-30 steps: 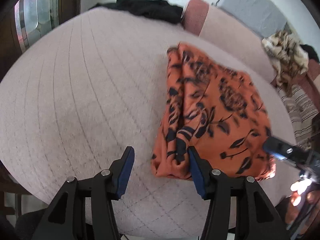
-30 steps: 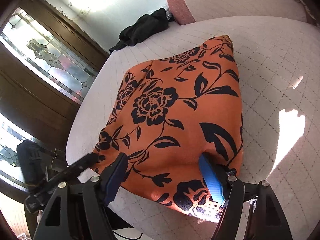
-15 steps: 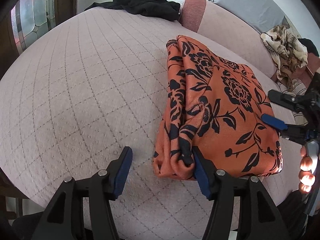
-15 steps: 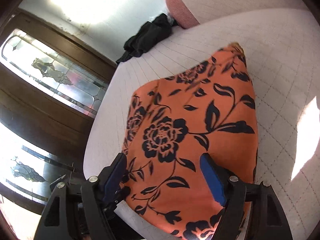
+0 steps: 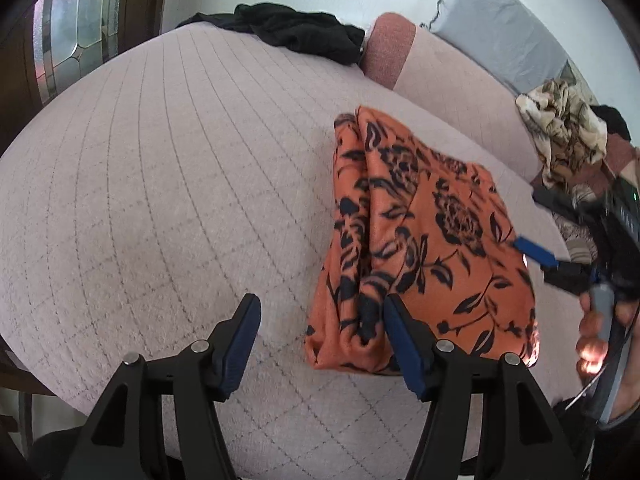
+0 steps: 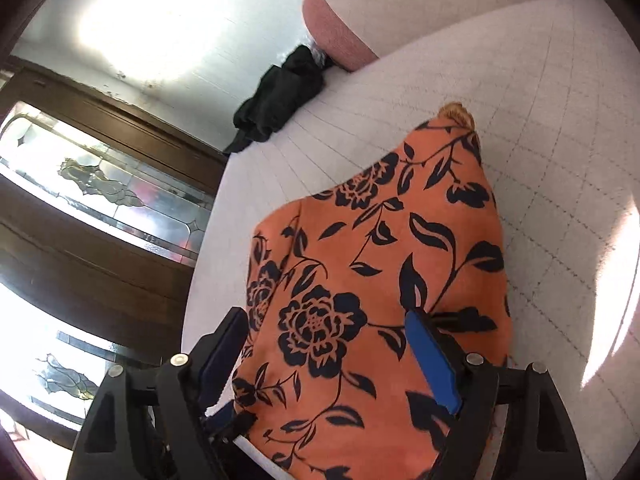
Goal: Fold small clothes
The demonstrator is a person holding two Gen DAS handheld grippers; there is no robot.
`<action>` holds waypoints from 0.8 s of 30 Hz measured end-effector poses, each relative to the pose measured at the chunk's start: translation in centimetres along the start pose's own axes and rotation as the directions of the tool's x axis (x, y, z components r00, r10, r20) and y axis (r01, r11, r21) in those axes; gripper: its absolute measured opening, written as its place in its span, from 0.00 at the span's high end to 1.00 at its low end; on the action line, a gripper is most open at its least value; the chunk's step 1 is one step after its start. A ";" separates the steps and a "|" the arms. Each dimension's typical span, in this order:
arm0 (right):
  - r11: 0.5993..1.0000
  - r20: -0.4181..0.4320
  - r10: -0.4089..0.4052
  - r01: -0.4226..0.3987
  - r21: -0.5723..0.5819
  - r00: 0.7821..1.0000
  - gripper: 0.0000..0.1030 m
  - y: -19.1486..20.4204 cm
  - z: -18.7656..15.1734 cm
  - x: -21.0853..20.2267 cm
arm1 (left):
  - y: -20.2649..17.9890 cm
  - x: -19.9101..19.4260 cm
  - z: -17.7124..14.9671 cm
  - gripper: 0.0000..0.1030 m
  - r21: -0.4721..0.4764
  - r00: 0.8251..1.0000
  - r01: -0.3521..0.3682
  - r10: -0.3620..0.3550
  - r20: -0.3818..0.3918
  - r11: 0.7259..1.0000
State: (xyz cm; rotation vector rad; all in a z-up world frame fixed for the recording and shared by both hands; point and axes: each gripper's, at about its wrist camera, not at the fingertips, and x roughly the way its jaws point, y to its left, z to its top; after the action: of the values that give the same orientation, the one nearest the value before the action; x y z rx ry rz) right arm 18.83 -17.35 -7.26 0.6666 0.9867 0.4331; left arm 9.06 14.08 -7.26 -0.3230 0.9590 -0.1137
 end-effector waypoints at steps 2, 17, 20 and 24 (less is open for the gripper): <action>1.000 0.017 -0.021 0.021 -0.014 1.000 0.19 -0.2 -1.6 -1.6 | -0.5 -0.4 1.6 0.36 0.008 1.000 0.011 -0.011 0.020 1.000; 0.994 0.018 -0.104 0.104 -0.024 0.994 0.19 -3.1 -4.6 -5.6 | -5.4 1.4 5.3 0.30 0.162 0.980 -0.197 0.196 0.026 0.967; 0.995 0.014 -0.099 0.099 -0.016 0.995 0.19 -3.1 -4.3 -5.2 | -5.6 1.6 5.5 0.30 0.168 0.980 -0.200 0.199 0.023 0.965; 0.995 0.006 -0.101 0.101 0.016 0.995 0.19 -4.0 -3.7 -4.6 | -5.4 2.0 5.7 0.30 0.163 0.980 -0.196 0.196 0.016 0.967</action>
State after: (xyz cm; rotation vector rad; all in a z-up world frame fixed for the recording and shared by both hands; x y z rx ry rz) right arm 13.56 -21.86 -8.58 0.6287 1.0130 0.3342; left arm 15.10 9.78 -4.05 -0.0754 0.9700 -0.0114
